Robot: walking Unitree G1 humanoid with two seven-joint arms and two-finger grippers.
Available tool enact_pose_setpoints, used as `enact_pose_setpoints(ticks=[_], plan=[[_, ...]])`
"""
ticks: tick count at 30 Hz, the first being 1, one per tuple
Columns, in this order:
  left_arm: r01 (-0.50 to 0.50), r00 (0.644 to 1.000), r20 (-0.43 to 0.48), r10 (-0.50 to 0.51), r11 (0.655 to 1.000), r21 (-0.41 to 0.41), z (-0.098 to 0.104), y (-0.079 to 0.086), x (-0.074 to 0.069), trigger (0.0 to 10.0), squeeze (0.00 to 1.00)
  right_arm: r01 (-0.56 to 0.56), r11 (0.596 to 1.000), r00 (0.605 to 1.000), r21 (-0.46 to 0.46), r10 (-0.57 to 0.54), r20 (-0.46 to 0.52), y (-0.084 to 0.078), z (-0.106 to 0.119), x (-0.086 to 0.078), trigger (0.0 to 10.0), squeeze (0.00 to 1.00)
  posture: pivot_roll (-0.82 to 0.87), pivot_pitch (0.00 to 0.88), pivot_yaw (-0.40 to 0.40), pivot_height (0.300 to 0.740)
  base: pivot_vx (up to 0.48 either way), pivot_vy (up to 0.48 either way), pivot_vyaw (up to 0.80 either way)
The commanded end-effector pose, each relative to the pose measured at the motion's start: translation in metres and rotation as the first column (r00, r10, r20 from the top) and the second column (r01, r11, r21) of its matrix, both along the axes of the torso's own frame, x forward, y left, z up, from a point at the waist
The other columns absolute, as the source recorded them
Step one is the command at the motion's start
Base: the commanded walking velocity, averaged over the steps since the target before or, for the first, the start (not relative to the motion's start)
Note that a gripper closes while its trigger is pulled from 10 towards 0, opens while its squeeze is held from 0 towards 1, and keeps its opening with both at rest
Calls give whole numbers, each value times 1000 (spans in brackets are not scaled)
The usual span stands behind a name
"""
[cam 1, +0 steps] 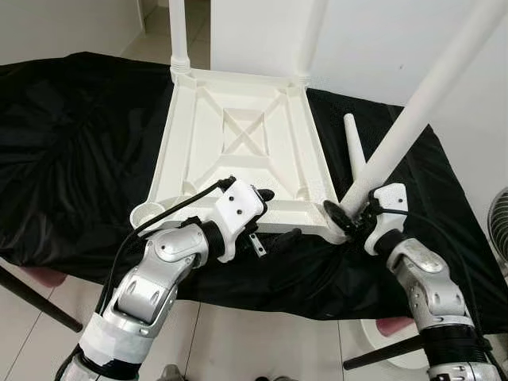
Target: Building children table
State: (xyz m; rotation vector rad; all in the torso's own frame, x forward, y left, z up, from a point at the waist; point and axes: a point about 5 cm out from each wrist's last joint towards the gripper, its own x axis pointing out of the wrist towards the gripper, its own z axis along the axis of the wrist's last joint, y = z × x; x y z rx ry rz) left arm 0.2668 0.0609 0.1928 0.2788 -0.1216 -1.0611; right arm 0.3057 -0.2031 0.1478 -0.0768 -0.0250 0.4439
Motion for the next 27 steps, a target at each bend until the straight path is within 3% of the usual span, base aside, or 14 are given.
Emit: enact_pose_setpoints(ticks=[1, 7, 9, 16, 23, 27], plan=[[-24, 1000, 11, 25, 1000, -12, 4, 0, 0, 10000, 0, 0, 1000, 999, 11, 1, -37, 0, -8, -2, 0, 0, 109, 84, -76, 740, 0, 0, 0], [-23, 1000, 8, 23, 1000, -12, 3, 0, 0, 10000, 0, 50, 998, 998, 38, -49, -33, 6, -9, -1, 0, 0, 109, 85, -75, 740, 0, 0, 0], [-22, 1000, 7, 22, 1000, -11, 3, 0, -1, 10000, 0, 93, 993, 995, 74, -91, -31, 17, -11, -1, 0, 0, 111, 86, -73, 740, 0, 0, 0], [-21, 1000, 4, 21, 1000, -11, 3, -1, -1, 10000, 0, 166, 979, 986, 118, -163, -39, 29, -15, -2, 0, 0, 113, 88, -76, 740, 0, 0, 0], [-20, 1000, 3, 20, 1000, -12, 2, -1, -2, 10000, 0, 380, 914, 925, 139, -373, -74, 33, -20, -1, 0, 0, 116, 86, -84, 740, 0, 0, 0], [-19, 1000, 2, 19, 1000, -14, 2, -2, -3, 10000, 0, 437, 888, 899, 144, -430, -82, 40, -20, -1, 0, 0, 118, 83, -88, 740, 0, 0, 0]])
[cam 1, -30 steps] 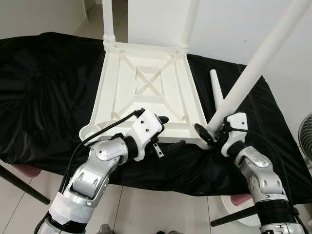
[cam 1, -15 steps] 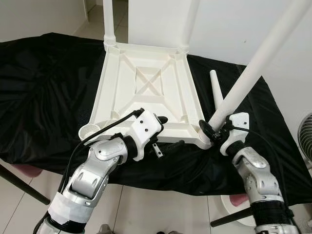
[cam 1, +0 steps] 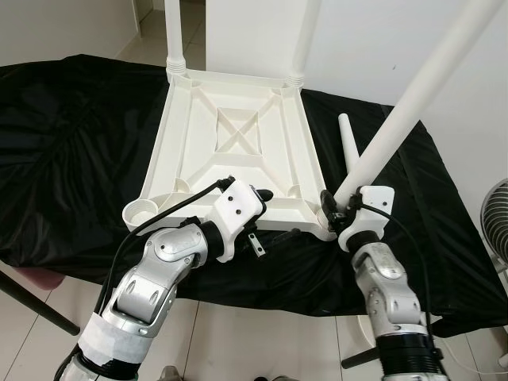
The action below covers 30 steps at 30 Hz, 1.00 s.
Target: Building children table
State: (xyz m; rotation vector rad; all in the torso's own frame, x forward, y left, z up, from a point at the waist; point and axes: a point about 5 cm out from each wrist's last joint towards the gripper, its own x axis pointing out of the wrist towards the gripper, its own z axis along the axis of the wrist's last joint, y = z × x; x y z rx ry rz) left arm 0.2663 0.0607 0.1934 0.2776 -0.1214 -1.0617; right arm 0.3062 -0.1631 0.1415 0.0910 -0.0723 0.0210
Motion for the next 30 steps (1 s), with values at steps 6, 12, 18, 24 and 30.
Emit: enact_pose_setpoints(ticks=[6, 12, 18, 24, 30], plan=[[-18, 1000, 2, 18, 1000, -15, 1, -2, -3, 10000, 0, 132, 991, 985, -8, -132, -110, 13, -16, 0, 0, 0, 122, 78, -92, 740, 0, 0, 0], [-18, 1000, 3, 18, 1000, -14, 1, -3, -4, 10000, 0, 223, 975, 969, 23, -219, -115, 28, -13, 0, 0, 0, 132, 72, -103, 740, 0, 0, 0], [-20, 1000, 3, 20, 1000, -17, 1, -3, -4, 10000, 0, 191, 981, 976, 30, -187, -110, 30, -11, 2, 10000, 0, 132, 65, -106, 740, 0, 0, 0], [-18, 1000, 5, 18, 1000, -17, 1, -3, -4, 10000, 0, 143, 988, 988, 51, -139, -68, 32, -5, 3, 10000, 0, 130, 60, -104, 740, 0, 0, 0], [-16, 1000, 5, 16, 1000, -15, 1, -3, -4, 10000, 0, -60, 994, 997, 95, 56, 51, 28, 14, 5, 10000, 1000, 128, 63, -100, 740, 0, 0, 0]])
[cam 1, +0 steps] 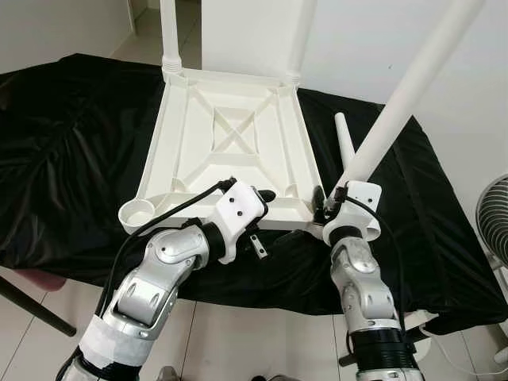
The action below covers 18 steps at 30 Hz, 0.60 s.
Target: Building children table
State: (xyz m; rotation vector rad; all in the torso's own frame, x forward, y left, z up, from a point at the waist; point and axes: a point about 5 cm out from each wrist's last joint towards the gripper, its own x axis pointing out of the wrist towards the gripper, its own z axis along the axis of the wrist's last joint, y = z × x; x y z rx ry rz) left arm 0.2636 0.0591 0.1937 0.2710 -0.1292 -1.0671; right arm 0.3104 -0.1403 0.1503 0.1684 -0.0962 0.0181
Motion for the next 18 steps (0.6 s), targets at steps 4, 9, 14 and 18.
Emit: enact_pose_setpoints(ticks=[4, 9, 14, 18], plan=[[-24, 1000, 3, 24, 1000, -6, 1, -1, -1, 10000, 0, -138, 990, 990, -20, 138, 39, -2, 10, 1, 10000, 0, 128, 66, -99, 740, 0, 0, 0], [-26, 1000, 2, 26, 1000, -6, 1, 0, -1, 10000, 0, -262, 963, 963, -71, 265, 44, -7, 12, -1, 10000, 0, 127, 69, -95, 740, 0, 0, 0], [-28, 1000, 3, 28, 1000, -5, 2, 1, 0, 10000, 0, -375, 918, 924, -125, 381, 28, -12, 13, -2, 10000, 0, 125, 74, -87, 740, 0, 0, 0], [-28, 1000, 0, 28, 1000, 0, 1, 1, 1, 10000, 0, -473, 864, 878, -173, 478, -20, -22, 10, 0, 10000, 0, 127, 76, -86, 740, 0, 0, 0]])
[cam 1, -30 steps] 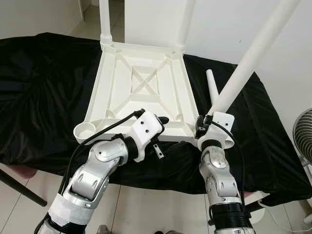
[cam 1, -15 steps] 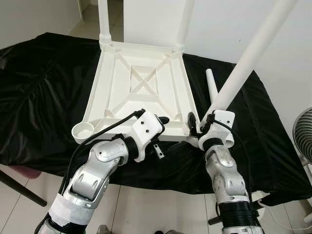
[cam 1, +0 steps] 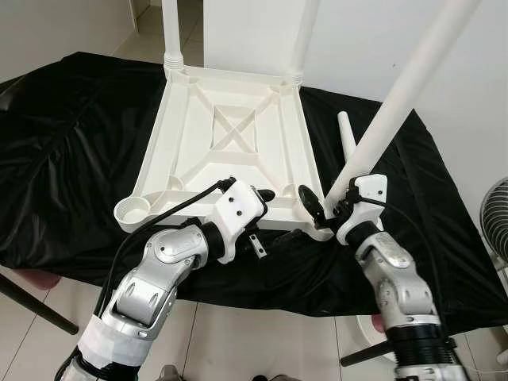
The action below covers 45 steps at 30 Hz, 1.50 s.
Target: Building children table
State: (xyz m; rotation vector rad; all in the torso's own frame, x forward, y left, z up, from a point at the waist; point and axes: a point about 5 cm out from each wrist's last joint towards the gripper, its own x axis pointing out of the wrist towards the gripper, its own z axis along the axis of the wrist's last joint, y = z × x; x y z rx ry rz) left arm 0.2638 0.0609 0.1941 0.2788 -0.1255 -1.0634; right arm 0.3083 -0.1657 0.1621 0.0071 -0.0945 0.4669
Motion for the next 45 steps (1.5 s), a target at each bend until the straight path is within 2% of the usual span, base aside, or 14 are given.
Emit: enact_pose_setpoints(ticks=[1, 3, 5, 8, 9, 10, 11, 22, 27, 32, 34, 38, 42, 45], plan=[[-24, 1000, -1, 24, 1000, -7, 0, 0, 0, 10000, 0, -57, 998, 998, 0, 57, -20, 3, -1, 2, 10000, 0, 127, 76, -86, 740, 0, 0, 0], [-23, 1000, -2, 23, 1000, -6, 0, 0, 1, 10000, 0, -78, 997, 997, -7, 78, -26, 1, -2, 2, 10000, 0, 127, 76, -86, 740, 0, 0, 0], [-24, 1000, -12, 24, 1000, -3, -4, -2, 0, 10000, 0, -156, 986, 987, -54, 153, -54, -4, -5, 5, 9686, 0, 132, 73, -89, 740, 0, 0, 0], [-24, 1000, -14, 24, 1000, -2, -5, -2, -1, 10000, 0, -174, 983, 983, -62, 170, -62, -5, -6, 5, 9686, 0, 132, 73, -89, 740, 0, 0, 0], [-26, 999, -24, 26, 1000, 0, -7, -2, -1, 10000, 0, -176, 982, 983, -66, 171, -66, -6, -7, 7, 4941, 0, 138, 71, -93, 740, 0, 0, 0], [-28, 999, -31, 28, 1000, 6, -10, -2, -1, 10000, 0, -178, 982, 982, -69, 173, -70, -7, -8, 8, 3333, 0, 138, 71, -93, 740, 0, 0, 0], [-30, 999, -44, 31, 999, 10, -14, -3, -1, 10000, 0, -181, 980, 982, -78, 176, -74, -9, -9, 9, 118, 0, 140, 70, -94, 740, 0, 0, 0], [-35, 995, -96, 38, 999, 30, -30, -5, -4, 10000, 0, -188, 979, 978, -83, 179, -102, -12, -16, 11, 0, 0, 140, 76, -95, 740, 0, 0, 0], [-58, 993, -106, 60, 998, 21, -32, -6, -2, 10000, 0, -90, 994, 991, -65, 83, -108, -6, -23, 11, 0, 0, 136, 76, -94, 740, 0, 0, 0], [-65, 992, -107, 66, 998, 20, -33, -6, -1, 10000, 0, -62, 997, 993, -53, 56, -106, -3, -25, 10, 0, 0, 133, 75, -93, 740, 0, 0, 0], [-70, 991, -109, 72, 997, 18, -34, -6, -1, 10000, 0, -28, 999, 994, -39, 24, -102, 2, -28, 9, 0, 0, 132, 75, -92, 740, 0, 0, 0], [-73, 991, -110, 74, 997, 16, -34, -7, 0, 10000, 0, 119, 993, 985, 23, -115, -127, 10, -32, 7, 0, 0, 128, 73, -90, 740, 0, 0, 0], [-74, 991, -106, 75, 997, 15, -34, -6, 2, 10000, 0, 318, 946, 939, 67, -305, -156, 8, -33, 8, 0, 0, 124, 72, -92, 740, 0, 0, 0], [-75, 992, -105, 76, 997, 14, -34, -7, 2, 10000, 0, 346, 935, 930, 73, -332, -156, 11, -33, 6, 0, 0, 123, 69, -95, 740, 0, 0, 0]])
